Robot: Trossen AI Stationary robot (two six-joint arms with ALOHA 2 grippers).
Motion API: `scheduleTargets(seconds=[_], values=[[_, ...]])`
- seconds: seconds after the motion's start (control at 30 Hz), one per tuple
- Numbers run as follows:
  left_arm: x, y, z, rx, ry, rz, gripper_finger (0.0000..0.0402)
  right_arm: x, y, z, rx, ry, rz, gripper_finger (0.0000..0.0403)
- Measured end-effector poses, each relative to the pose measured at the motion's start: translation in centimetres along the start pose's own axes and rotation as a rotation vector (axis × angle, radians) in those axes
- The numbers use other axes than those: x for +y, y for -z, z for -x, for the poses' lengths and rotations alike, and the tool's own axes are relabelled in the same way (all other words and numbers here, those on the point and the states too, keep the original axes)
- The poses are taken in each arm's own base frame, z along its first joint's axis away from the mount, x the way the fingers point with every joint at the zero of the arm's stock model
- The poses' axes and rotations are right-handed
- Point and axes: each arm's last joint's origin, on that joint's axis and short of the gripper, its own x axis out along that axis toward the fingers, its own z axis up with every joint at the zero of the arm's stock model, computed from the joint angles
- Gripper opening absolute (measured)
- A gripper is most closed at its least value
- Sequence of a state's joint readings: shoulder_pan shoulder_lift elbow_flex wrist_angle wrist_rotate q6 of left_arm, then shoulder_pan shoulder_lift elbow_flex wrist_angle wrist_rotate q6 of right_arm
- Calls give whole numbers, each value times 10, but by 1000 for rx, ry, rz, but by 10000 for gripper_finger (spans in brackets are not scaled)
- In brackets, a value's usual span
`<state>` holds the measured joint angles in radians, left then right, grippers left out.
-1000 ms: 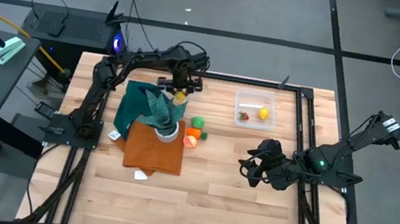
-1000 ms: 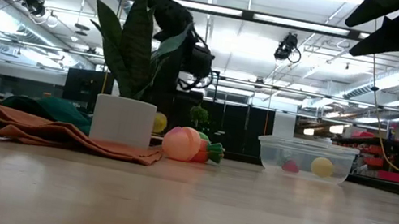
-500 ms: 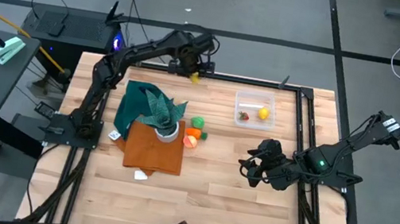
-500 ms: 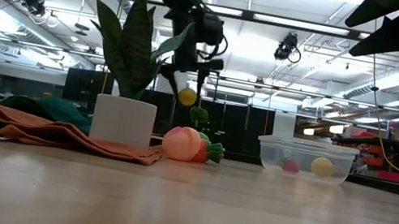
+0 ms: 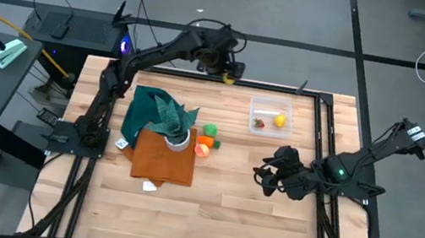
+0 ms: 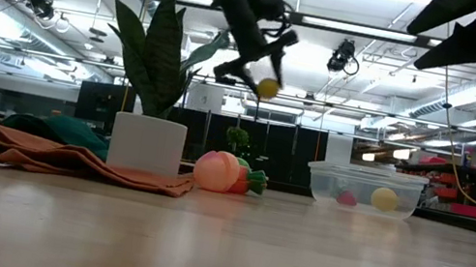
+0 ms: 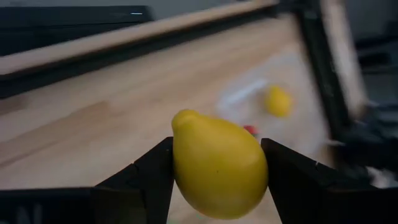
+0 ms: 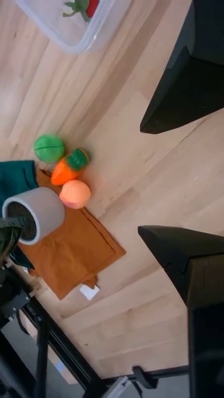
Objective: Pick and placing Produce into tupperware
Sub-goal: Put the lemon into the transparent bin
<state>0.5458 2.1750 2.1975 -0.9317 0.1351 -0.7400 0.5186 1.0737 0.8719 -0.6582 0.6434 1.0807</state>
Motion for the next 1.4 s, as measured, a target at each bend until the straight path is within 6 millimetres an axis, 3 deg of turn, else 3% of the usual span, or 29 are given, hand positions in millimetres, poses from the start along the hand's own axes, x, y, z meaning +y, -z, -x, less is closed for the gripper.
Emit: scheduleTargets(seconds=[0.17, 0.47, 0.83, 1.4], values=[[-23, 6, -1, -4, 165, -66, 219, -2, -3, -3, 6, 10, -42, 219], [-52, 28, -7, 37, 298, -228, 219, 2, -13, 2, 2, -17, -115, 219], [-61, 39, -40, 92, 404, -282, 219, 11, -38, 12, -50, -52, -114, 219], [-59, 18, -44, 1, 537, -320, 219, 11, -42, 12, -48, -55, -131, 219]])
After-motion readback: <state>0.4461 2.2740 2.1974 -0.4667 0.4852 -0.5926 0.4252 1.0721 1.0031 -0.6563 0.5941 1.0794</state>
